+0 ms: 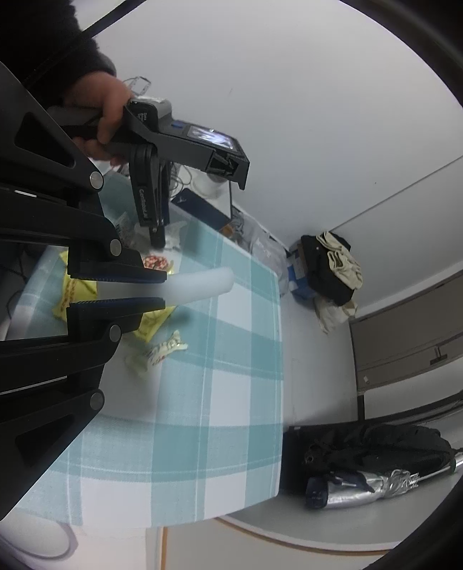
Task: Collect trash
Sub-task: 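Grasp a white tissue with the left gripper and lift it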
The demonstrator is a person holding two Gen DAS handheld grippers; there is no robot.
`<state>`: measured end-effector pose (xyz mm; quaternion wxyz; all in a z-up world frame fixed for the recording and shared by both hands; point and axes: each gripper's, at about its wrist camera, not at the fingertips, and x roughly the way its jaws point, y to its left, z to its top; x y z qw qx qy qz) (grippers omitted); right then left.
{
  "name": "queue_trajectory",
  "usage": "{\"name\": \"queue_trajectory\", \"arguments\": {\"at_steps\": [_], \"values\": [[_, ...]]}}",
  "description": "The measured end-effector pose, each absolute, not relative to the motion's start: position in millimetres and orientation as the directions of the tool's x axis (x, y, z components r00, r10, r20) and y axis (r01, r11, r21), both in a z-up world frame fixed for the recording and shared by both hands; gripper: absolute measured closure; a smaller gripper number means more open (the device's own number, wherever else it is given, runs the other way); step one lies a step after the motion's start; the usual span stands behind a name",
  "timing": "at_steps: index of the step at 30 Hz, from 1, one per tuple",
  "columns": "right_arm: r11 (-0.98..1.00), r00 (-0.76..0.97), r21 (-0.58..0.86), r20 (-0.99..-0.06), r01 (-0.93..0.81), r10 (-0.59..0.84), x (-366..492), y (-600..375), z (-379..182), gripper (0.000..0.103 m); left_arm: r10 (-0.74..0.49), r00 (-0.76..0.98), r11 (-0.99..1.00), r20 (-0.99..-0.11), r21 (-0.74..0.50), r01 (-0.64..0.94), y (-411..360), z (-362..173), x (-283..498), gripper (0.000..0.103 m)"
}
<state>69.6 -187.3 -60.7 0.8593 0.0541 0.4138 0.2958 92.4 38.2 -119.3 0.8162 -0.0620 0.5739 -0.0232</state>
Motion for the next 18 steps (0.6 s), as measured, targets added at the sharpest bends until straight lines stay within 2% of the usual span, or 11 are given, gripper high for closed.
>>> {"name": "queue_trajectory", "arguments": {"at_steps": [2,5,18], "values": [[0.831,0.486,0.324,-0.692,-0.452,0.534,69.7,-189.1,-63.5,0.096,-0.137,0.341,0.987,-0.93,-0.156,-0.031,40.7,-118.5,89.4,0.09],[0.843,0.481,0.32,-0.709,-0.433,0.516,70.6,-192.3,-67.9,0.096,-0.125,0.37,0.99,-0.921,-0.139,-0.012,38.1,-112.5,86.1,0.093],[0.85,0.533,0.301,-0.675,-0.431,0.51,58.5,-195.6,-56.3,0.096,-0.1,0.48,0.994,-0.872,-0.108,0.011,40.2,-88.0,73.7,0.094]]}}
